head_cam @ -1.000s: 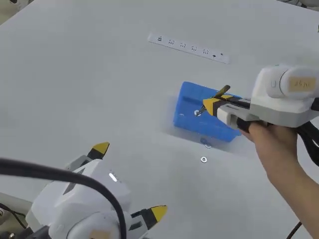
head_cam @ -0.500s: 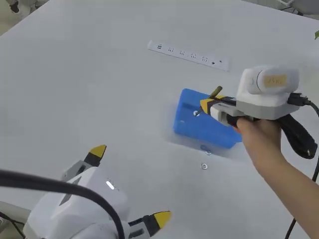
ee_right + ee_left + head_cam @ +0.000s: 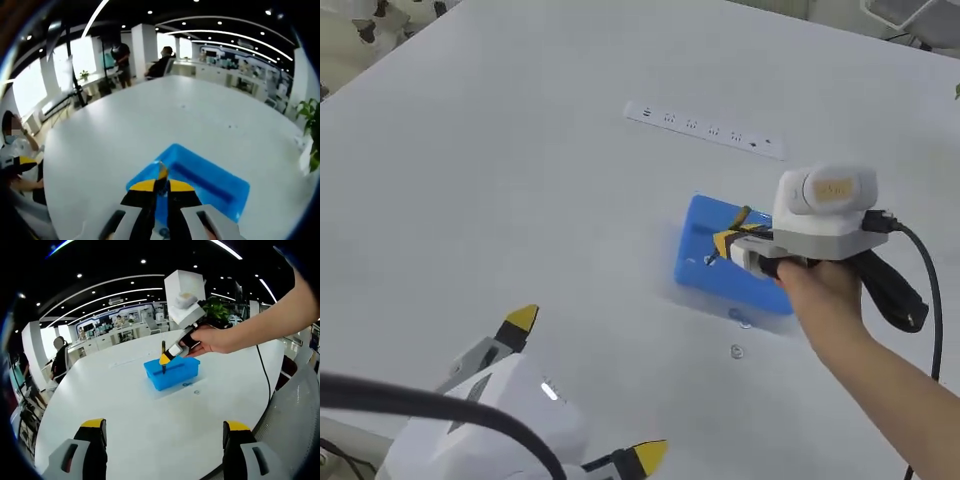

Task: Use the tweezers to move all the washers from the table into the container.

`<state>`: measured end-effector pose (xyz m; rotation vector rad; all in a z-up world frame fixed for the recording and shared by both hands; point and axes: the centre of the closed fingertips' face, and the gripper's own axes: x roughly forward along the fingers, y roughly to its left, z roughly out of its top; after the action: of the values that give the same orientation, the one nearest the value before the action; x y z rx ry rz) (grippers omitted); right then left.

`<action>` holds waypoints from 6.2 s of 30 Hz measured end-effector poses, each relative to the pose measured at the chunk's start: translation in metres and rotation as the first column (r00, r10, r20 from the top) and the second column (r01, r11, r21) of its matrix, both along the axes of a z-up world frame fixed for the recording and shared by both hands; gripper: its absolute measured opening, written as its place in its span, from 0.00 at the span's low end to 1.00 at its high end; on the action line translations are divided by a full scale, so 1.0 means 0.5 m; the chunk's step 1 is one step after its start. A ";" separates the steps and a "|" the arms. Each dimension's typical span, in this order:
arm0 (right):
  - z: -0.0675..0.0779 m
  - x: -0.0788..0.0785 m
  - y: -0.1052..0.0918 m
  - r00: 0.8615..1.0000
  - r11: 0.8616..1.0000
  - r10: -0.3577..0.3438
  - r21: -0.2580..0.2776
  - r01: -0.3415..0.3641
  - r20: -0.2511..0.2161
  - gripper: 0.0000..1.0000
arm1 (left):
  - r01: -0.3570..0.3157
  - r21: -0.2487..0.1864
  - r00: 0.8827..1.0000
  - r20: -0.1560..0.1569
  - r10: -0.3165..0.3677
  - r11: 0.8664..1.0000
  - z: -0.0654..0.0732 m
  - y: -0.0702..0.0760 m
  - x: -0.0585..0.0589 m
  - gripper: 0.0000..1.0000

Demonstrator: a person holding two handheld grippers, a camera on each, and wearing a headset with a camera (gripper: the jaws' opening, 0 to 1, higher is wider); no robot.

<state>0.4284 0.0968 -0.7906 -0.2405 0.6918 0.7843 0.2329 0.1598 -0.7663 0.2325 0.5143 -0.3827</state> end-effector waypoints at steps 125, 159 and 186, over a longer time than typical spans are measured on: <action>-0.045 -0.160 -0.136 0.993 0.994 -0.105 -0.029 0.103 -0.056 0.03 | -0.004 0.064 0.999 0.033 0.002 0.998 -0.002 0.010 0.003 0.95; 0.083 -0.015 -0.063 0.997 0.999 -0.038 0.034 0.035 0.072 0.03 | 0.001 0.061 1.000 0.024 -0.002 0.998 0.013 0.006 -0.002 0.95; -0.006 -0.007 -0.054 0.999 0.999 -0.036 -0.039 0.036 0.003 0.03 | 0.001 0.072 1.000 0.009 -0.002 0.997 0.002 0.008 -0.003 0.94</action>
<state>0.4247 0.0698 -0.7936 -0.2631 0.7082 0.7368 0.2316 0.1637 -0.7654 0.3046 0.5192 -0.3648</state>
